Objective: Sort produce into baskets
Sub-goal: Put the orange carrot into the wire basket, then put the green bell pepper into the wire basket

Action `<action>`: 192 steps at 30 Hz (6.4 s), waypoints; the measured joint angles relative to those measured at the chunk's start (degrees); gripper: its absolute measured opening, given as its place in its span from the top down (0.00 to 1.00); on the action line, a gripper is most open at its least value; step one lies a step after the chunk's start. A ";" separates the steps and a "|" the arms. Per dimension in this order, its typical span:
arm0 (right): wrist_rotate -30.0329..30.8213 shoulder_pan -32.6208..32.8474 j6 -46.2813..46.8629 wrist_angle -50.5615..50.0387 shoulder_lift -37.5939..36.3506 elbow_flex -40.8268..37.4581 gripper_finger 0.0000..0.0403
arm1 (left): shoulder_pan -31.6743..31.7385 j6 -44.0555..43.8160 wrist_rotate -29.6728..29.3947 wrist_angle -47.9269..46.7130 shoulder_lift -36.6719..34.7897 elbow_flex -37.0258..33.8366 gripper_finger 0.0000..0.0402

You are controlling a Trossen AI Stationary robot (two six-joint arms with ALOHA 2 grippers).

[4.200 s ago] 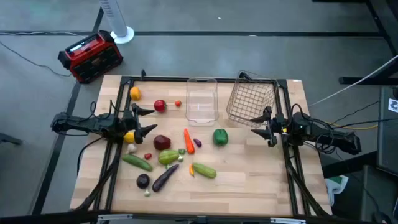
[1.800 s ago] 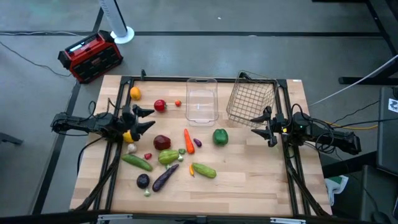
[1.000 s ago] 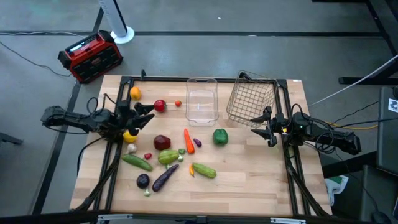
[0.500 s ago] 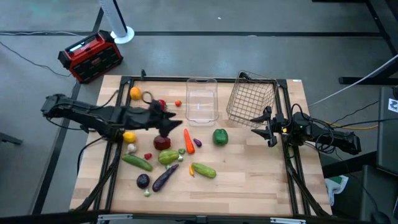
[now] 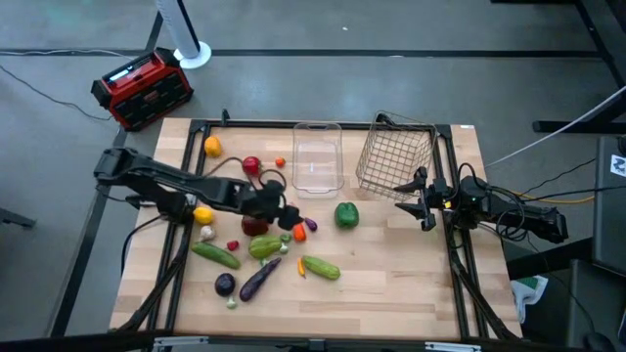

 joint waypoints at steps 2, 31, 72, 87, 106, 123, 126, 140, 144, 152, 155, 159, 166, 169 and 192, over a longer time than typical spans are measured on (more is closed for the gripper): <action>0.00 0.00 -0.01 -0.01 -0.01 -0.01 0.43 | 0.01 -2.01 1.57 0.01 2.36 0.00 0.11; 0.00 0.00 -0.01 0.10 0.01 0.00 0.43 | 2.32 -7.15 3.31 6.50 17.68 0.07 0.16; 0.00 0.00 0.01 0.12 0.01 0.01 0.43 | 2.49 9.81 3.09 6.61 17.68 0.02 0.60; 0.00 0.00 0.01 0.10 0.01 0.00 0.43 | 2.49 11.07 3.03 6.52 19.30 -0.04 0.46; 0.00 -0.02 0.01 0.12 0.01 0.01 0.43 | 2.91 14.78 6.76 6.27 21.26 3.54 0.73; 0.42 0.00 0.00 -0.38 0.05 0.00 0.43 | 4.73 20.53 3.41 24.90 16.96 11.86 0.69; 0.44 -0.01 0.00 -0.69 0.07 0.00 0.43 | 6.67 26.84 -2.54 34.98 17.83 11.87 0.70; 0.50 -0.01 -0.01 -2.61 0.07 0.01 0.43 | 13.38 53.14 -7.30 53.19 37.04 30.84 0.66; 0.50 0.00 0.01 -2.61 0.05 0.01 0.43 | 14.35 58.76 -7.28 53.12 41.48 34.94 0.64; 0.52 -0.02 -0.01 -2.68 0.05 -0.01 0.43 | 16.73 58.65 -4.40 53.11 45.21 36.22 0.53; 0.52 0.00 0.01 -2.68 0.07 0.01 0.43 | 17.69 58.80 -1.68 53.20 45.48 36.22 0.45; 0.52 0.00 0.01 -2.70 0.07 -0.01 0.43 | 19.00 58.82 -1.10 53.21 45.09 36.22 0.39; 0.52 -0.01 0.00 -2.72 0.06 0.00 0.43 | 19.46 60.45 -0.98 52.20 41.00 36.26 0.39; 0.52 0.00 -0.01 -2.72 0.07 0.00 0.43 | 18.81 62.16 -0.89 47.70 38.42 36.26 0.39; 0.54 0.00 -0.12 -2.68 0.07 -0.01 0.43 | 12.23 70.54 -3.79 -2.75 8.32 35.92 0.70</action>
